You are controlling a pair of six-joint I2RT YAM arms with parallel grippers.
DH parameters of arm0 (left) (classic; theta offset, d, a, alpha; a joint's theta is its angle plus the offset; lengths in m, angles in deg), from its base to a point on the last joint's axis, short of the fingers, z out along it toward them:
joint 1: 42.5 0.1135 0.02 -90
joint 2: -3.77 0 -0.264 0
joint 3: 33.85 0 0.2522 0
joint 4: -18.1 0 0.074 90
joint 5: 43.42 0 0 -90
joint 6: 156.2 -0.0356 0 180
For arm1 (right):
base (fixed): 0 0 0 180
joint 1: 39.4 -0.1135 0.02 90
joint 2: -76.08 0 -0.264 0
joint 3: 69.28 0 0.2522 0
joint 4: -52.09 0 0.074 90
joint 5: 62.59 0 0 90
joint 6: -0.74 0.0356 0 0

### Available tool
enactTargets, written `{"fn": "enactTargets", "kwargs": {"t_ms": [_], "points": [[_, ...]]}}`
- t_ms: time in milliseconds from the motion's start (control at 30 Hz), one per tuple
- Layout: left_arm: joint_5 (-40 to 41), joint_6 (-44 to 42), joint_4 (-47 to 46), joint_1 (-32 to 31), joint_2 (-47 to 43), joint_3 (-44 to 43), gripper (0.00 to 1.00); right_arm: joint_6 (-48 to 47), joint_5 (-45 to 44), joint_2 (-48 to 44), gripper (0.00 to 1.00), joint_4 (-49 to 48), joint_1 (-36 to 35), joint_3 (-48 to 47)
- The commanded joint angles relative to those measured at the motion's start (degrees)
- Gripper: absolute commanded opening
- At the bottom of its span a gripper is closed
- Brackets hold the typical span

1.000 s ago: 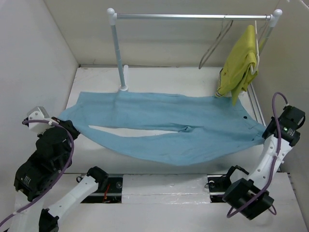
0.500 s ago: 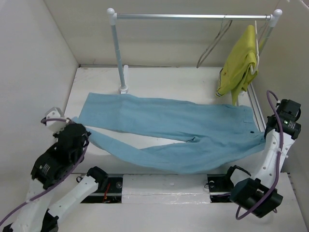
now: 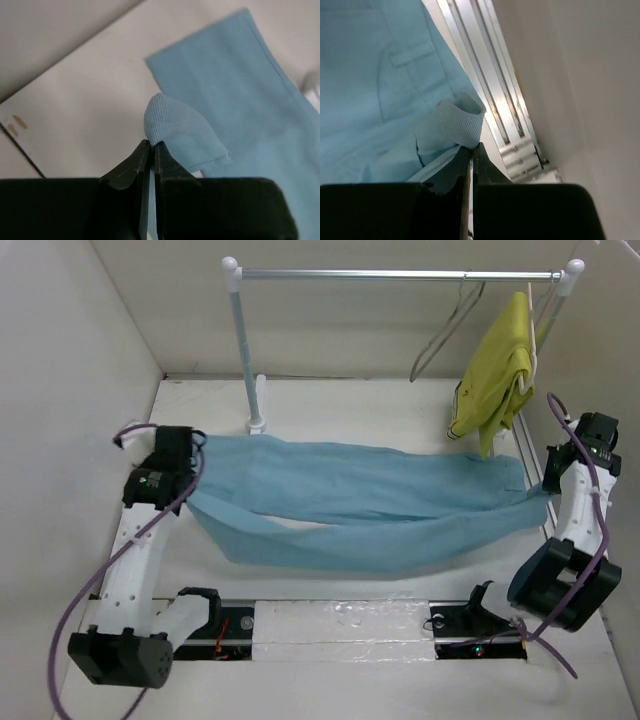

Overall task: Place the trousers on the hanger
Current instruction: Fold the trousers at the center of the board.

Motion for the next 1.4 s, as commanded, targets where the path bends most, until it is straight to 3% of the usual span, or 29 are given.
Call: {"fn": "enactTargets", "kwargs": {"t_ms": [0,33,133,333,500,767,933,967,1000,1033,1067,1167,1200,1233,1300,1367], "points": [[-8.3,-8.9,-8.1,13.7,-0.6,-0.4,0.00,1.7,5.4,3.7,0.00,-9.5,-1.1,-3.8],[-9.2,-9.0,-7.6,16.8,0.9,-1.5,0.00,2.1,6.2,5.5,0.00,-11.2,-1.7,-4.0],[-6.0,-5.5,-2.3,17.5,7.1,-7.0,0.00,3.8,7.7,7.9,0.00,-13.5,-2.3,-5.2],[-4.1,-6.3,-5.0,17.5,14.9,-14.2,0.00,6.0,12.2,13.7,0.00,-17.1,-2.8,-7.3],[5.3,-5.9,-6.0,15.3,28.7,-21.9,0.00,7.5,11.8,17.9,0.00,-20.5,-4.1,-8.1],[7.0,-4.9,-9.6,15.3,48.6,-31.6,0.00,8.0,12.6,28.6,0.00,-21.2,-5.9,-16.7],[6.5,-5.1,-11.3,15.3,55.0,-41.1,0.00,8.2,13.6,32.9,0.00,-21.2,-6.5,-21.5],[3.6,-8.6,-15.2,14.7,55.8,-42.2,0.00,8.2,14.3,33.4,0.00,-21.6,-6.5,-21.6],[1.3,-10.1,-16.7,14.7,56.8,-42.5,0.10,7.9,14.8,33.6,0.10,-21.8,-6.5,-21.6],[1.3,-10.1,-17.4,14.7,56.8,-42.5,0.11,7.9,14.8,33.6,0.10,-21.8,-6.5,-21.6],[0.2,-10.5,-16.1,14.7,57.8,-45.3,0.33,7.1,15.9,33.9,0.26,-21.3,-6.5,-21.8],[-0.8,-11.1,-13.4,14.1,59.2,-47.9,0.42,6.6,17.7,30.9,0.43,-21.5,-5.9,-18.8],[-1.6,-11.3,-14.4,14.1,58.0,-46.9,0.51,6.7,18.8,29.6,0.51,-22.7,-5.3,-17.7],[-2.1,-11.0,-15.3,14.1,55.6,-45.6,0.69,6.7,19.5,28.3,0.59,-22.7,-5.3,-17.0],[-3.1,-9.7,-14.9,14.1,52.9,-41.1,0.79,5.2,21.1,24.6,0.61,-21.4,-4.8,-15.1],[-4.2,-6.9,-14.8,14.1,47.3,-32.5,0.82,4.2,21.9,21.2,0.62,-21.8,-4.1,-12.3]]}}
